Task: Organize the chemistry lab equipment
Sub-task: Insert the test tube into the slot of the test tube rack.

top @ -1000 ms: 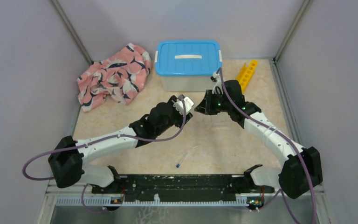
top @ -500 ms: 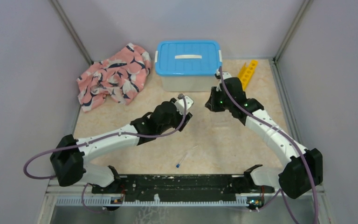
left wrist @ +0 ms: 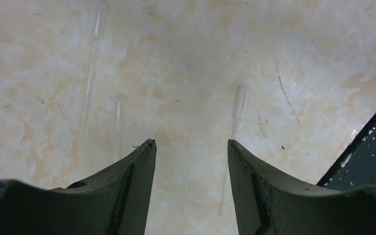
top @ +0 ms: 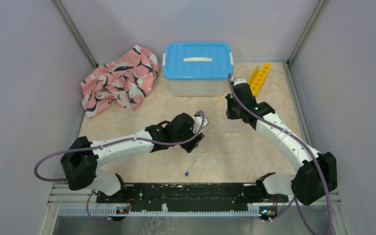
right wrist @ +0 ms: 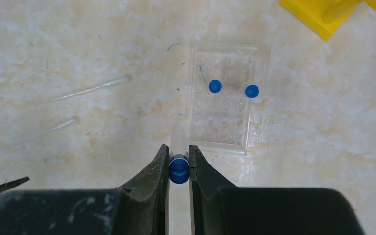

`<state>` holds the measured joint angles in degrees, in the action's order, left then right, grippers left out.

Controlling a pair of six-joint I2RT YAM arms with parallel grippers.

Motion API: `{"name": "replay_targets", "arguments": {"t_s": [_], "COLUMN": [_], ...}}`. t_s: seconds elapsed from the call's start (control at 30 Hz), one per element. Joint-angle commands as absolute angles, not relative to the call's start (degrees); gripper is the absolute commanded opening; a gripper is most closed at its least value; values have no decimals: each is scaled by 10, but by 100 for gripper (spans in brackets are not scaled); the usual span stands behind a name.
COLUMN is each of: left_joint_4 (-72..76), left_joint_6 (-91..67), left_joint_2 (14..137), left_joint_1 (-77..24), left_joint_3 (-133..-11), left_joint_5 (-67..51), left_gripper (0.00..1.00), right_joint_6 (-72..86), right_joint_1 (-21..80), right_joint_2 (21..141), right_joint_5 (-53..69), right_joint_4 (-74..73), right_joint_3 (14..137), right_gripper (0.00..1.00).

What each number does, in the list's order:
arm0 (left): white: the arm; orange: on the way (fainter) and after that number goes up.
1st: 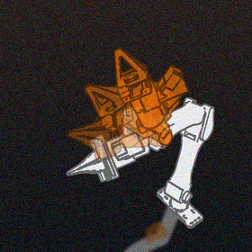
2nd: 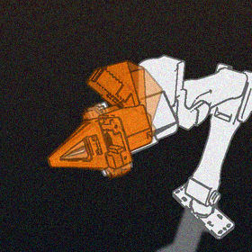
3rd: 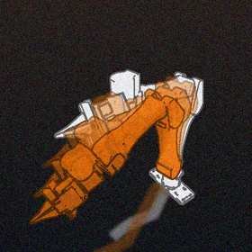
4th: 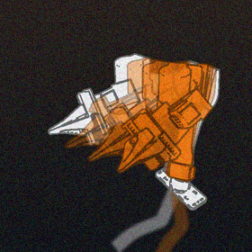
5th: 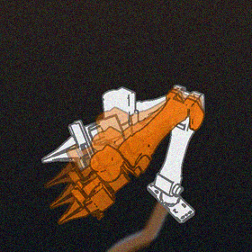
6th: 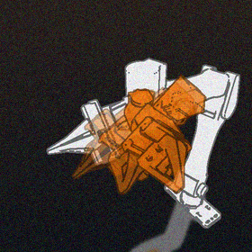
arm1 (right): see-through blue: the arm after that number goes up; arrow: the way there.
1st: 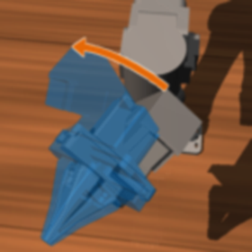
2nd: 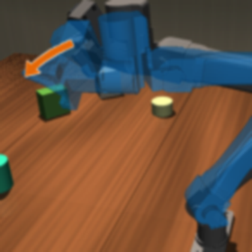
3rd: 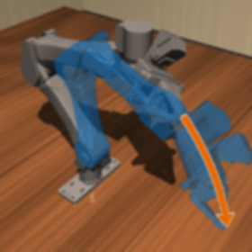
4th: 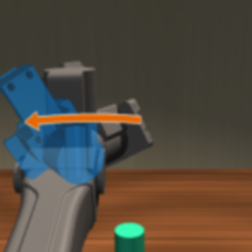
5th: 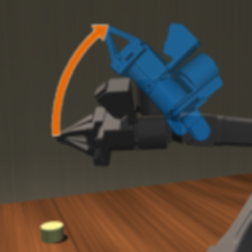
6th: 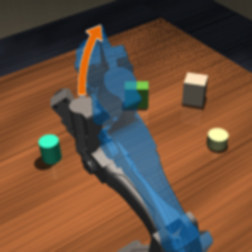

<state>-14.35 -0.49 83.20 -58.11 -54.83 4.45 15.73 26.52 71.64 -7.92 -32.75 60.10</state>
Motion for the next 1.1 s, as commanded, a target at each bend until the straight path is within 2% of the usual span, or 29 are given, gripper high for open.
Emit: {"name": "replay_targets", "arguments": {"t_s": [0.0,1.07], "left_joint_4": [-189,-234], "left_joint_6": [-29,-74], "left_joint_2": [856,887], "left_joint_1": [-602,-655], "left_joint_3": [-556,-533], "left_joint_5": [21,55], "left_gripper": [61,59], "right_joint_6": [142,138], "right_joint_1": [274,276], "right_joint_2": [731,810], "right_joint_5": [-133,-171], "right_joint_4": [-339,-305], "right_joint_3": [633,601], "right_gripper": [1,1]}}
